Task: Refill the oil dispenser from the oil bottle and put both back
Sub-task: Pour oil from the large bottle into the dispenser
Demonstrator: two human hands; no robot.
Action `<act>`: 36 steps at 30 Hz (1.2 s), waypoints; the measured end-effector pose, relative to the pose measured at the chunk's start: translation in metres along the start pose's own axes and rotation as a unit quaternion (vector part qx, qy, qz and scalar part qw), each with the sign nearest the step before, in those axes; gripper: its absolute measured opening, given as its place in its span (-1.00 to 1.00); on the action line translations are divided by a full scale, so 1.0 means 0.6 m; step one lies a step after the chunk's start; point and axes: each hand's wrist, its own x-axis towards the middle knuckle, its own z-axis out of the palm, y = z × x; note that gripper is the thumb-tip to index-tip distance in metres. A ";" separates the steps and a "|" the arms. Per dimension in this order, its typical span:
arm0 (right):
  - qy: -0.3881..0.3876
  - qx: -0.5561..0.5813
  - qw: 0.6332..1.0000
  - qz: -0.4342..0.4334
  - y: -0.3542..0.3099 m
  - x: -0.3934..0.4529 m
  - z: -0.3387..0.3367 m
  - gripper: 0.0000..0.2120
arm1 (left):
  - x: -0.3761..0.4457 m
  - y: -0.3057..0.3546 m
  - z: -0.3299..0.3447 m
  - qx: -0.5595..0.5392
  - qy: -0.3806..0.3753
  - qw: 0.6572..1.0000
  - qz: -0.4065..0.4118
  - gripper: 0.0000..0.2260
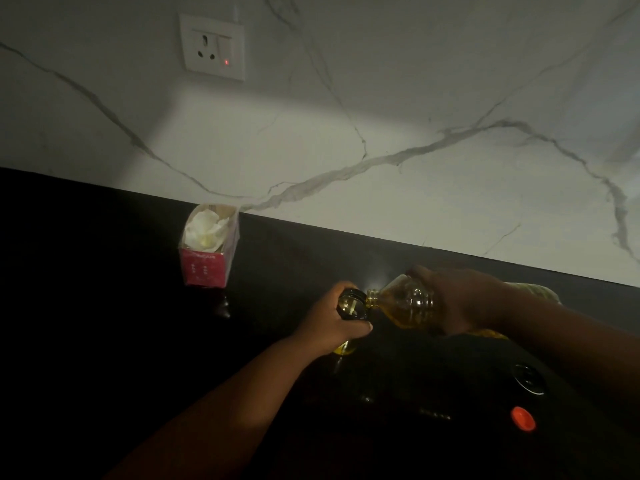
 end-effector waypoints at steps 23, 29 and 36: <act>0.008 -0.010 1.000 -0.008 0.003 0.003 0.003 -0.14 | 0.000 0.001 -0.001 0.007 0.001 1.000 0.002 -0.50; 0.007 -0.018 1.000 -0.005 0.003 0.004 0.003 -0.13 | -0.002 0.003 -0.001 0.012 -0.004 1.000 -0.002 -0.49; 0.009 -0.023 1.000 -0.004 0.003 0.004 0.003 -0.11 | -0.004 0.006 -0.002 0.012 -0.004 1.000 0.001 -0.50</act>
